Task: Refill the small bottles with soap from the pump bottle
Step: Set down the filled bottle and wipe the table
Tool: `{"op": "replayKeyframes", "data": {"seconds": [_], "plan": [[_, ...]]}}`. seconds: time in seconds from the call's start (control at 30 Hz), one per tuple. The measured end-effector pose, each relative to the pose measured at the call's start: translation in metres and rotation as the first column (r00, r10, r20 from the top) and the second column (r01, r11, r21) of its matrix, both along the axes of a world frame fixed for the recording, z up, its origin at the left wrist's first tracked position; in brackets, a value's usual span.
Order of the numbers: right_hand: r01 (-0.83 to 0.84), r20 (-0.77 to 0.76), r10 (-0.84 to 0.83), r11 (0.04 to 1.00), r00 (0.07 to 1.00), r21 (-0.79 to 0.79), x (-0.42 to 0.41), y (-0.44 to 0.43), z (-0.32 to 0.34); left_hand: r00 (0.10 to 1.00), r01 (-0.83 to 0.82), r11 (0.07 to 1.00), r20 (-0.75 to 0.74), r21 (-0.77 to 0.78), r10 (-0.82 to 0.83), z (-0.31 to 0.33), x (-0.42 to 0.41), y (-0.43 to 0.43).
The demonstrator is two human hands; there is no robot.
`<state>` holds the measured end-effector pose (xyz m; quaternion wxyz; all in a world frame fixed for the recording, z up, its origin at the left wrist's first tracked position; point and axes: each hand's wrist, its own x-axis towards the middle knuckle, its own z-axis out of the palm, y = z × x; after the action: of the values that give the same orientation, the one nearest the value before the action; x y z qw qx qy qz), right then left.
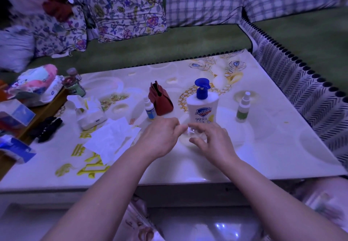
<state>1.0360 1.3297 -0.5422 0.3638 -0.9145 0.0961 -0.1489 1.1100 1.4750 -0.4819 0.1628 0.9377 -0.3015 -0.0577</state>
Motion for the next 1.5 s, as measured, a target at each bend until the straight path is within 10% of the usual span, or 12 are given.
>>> {"op": "replayKeyframes", "data": {"seconds": [1.5], "plan": [[0.156, -0.103, -0.155, 0.988, 0.983, 0.004, 0.006, -0.013, 0.001, 0.962, -0.268, 0.933, -0.109, -0.239, 0.249, 0.006, 0.016, 0.030]]}}
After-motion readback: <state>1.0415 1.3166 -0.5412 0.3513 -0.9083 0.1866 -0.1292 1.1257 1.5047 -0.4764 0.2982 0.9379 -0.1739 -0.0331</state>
